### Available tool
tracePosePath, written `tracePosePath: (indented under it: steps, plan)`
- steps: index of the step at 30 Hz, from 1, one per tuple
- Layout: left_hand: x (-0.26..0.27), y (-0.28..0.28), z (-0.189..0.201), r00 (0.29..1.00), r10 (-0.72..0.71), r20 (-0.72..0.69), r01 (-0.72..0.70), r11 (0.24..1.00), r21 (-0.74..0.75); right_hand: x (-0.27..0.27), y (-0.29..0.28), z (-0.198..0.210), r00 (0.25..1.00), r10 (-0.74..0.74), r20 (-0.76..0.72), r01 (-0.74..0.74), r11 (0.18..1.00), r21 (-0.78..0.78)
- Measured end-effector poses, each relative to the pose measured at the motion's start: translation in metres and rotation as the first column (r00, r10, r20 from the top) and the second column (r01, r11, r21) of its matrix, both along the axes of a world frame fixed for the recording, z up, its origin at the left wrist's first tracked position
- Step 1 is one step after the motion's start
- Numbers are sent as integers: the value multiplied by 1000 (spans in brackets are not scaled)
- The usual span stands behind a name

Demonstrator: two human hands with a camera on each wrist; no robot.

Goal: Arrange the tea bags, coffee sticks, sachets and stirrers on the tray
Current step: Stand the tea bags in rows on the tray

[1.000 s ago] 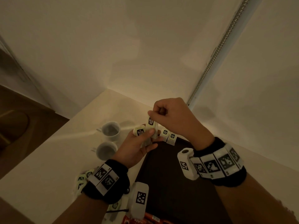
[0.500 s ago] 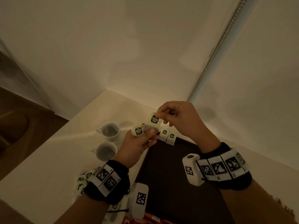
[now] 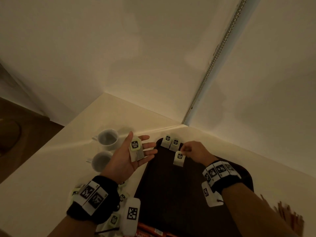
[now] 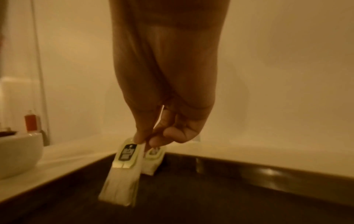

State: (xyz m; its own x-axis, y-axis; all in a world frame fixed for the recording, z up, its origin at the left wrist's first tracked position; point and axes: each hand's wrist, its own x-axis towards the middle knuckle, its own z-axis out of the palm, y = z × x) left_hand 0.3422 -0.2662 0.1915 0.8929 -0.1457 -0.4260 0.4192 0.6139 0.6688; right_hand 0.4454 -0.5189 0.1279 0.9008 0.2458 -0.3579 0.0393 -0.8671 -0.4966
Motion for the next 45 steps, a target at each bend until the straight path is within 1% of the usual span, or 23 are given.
tracePosePath:
  steps: [3, 7, 10, 14, 19, 21, 23, 24, 25, 26, 28, 29, 30, 32, 34, 35, 37, 39, 41, 42, 45]
  plan:
    - [1, 0, -3, 1000, -12, 2, 12, 1000, 3, 7, -6, -18, 994, -74, 80, 75, 997, -8]
    - [3, 1, -6, 1000, -26, -3, 26, 999, 24, 23, -12, -32, 967, -191, 166, 193, 981, 5]
    - [4, 1, -7, 1000, -29, -10, 29, 999, 37, 33, -14, -38, 956, -227, 187, 234, 972, -18]
    - [6, 1, -8, 999, -33, -16, 33, 998, 50, 43, -15, -46, 943, -264, 204, 268, 963, 7]
    - [8, 2, -8, 1000, -29, -12, 30, 998, 49, 48, -14, -55, 942, -284, 181, 288, 958, 4]
    - [9, 3, -8, 999, -27, -17, 28, 999, 46, 47, -14, -54, 934, -306, 182, 310, 951, 7]
    - [11, 3, -7, 999, -34, -31, 35, 998, 43, 44, -10, -43, 920, -334, 207, 333, 942, 41]
    - [12, 2, -6, 998, -42, -35, 44, 998, 44, 41, -4, -33, 913, -331, 238, 320, 944, 83]
    - [14, 2, -5, 998, -53, -37, 54, 997, 45, 37, 5, -18, 911, -313, 267, 279, 947, 160]
    - [15, 1, -4, 997, -66, -37, 67, 997, 45, 31, 17, 0, 919, -279, 280, 204, 941, 270]
    - [18, -2, -1, 995, -99, -30, 100, 994, 50, 14, 45, 41, 945, -135, 297, -19, 887, 462]
    - [19, -4, 0, 993, -119, -18, 119, 991, 62, 4, 58, 61, 947, -33, 319, -139, 853, 502]
    - [20, -6, 2, 990, -139, -1, 139, 987, 77, -5, 70, 77, 936, 66, 347, -247, 824, 510]
    - [21, -9, 8, 986, -161, 37, 156, 982, 103, -18, 88, 100, 895, 203, 396, -390, 787, 478]
    - [18, -12, 14, 983, -154, 96, 142, 982, 125, -23, 97, 114, 859, 248, 447, -453, 776, 439]
    - [16, -12, 15, 980, -133, 147, 109, 982, 156, -24, 98, 120, 844, 255, 472, -469, 777, 419]
    - [14, -10, 14, 955, -64, 288, -5, 972, 234, -26, 99, 133, 799, 266, 540, -499, 794, 348]
    - [11, -7, 15, 914, 11, 406, -141, 946, 292, -28, 98, 148, 752, 274, 599, -503, 826, 254]
    - [9, -5, 17, 884, 67, 463, -232, 922, 310, -32, 98, 158, 735, 296, 610, -482, 861, 164]
    - [9, -4, 19, 878, 71, 474, -241, 920, 308, -34, 99, 162, 727, 315, 610, -472, 875, 111]
    - [4, -3, 25, 881, 23, 473, -200, 924, 327, -42, 102, 172, 689, 365, 626, -459, 888, -14]
